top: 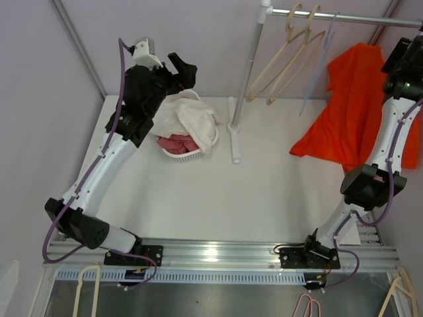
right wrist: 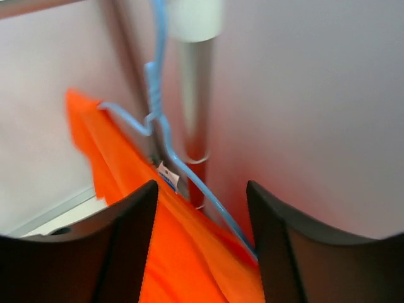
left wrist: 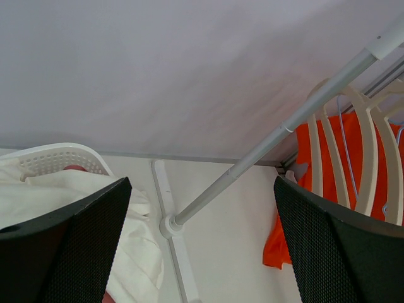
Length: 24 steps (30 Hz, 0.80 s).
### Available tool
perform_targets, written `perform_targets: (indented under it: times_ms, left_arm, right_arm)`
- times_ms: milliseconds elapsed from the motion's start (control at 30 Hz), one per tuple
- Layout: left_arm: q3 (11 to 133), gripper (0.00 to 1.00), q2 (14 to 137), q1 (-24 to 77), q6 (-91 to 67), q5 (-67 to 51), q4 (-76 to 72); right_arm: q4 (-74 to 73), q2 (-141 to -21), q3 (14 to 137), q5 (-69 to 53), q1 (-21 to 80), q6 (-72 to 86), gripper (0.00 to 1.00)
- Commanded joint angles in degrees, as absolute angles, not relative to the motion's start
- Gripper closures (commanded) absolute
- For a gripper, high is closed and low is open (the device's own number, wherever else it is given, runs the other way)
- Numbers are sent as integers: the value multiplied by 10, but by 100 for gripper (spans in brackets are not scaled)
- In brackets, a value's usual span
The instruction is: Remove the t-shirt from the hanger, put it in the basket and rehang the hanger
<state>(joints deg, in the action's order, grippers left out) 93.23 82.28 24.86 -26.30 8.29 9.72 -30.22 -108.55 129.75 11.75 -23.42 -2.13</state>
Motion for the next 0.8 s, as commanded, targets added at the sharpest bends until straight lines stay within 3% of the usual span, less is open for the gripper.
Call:
perform_targets:
  times_ms: [0, 100, 367, 767]
  left_arm:
    - [959, 1, 817, 260, -243, 94, 94]
    - [955, 1, 814, 265, -238, 98, 98]
    - [954, 1, 807, 278, -228, 105, 97]
    - [959, 0, 817, 284, -219, 106, 94]
  right_arm:
    - [-342, -1064, 1334, 25, -232, 10, 46]
    - [-351, -1051, 1327, 6, -232, 17, 55]
    - [-324, -1026, 1313, 13, -232, 19, 41]
    - [-313, -1074, 1352, 25, -233, 12, 46]
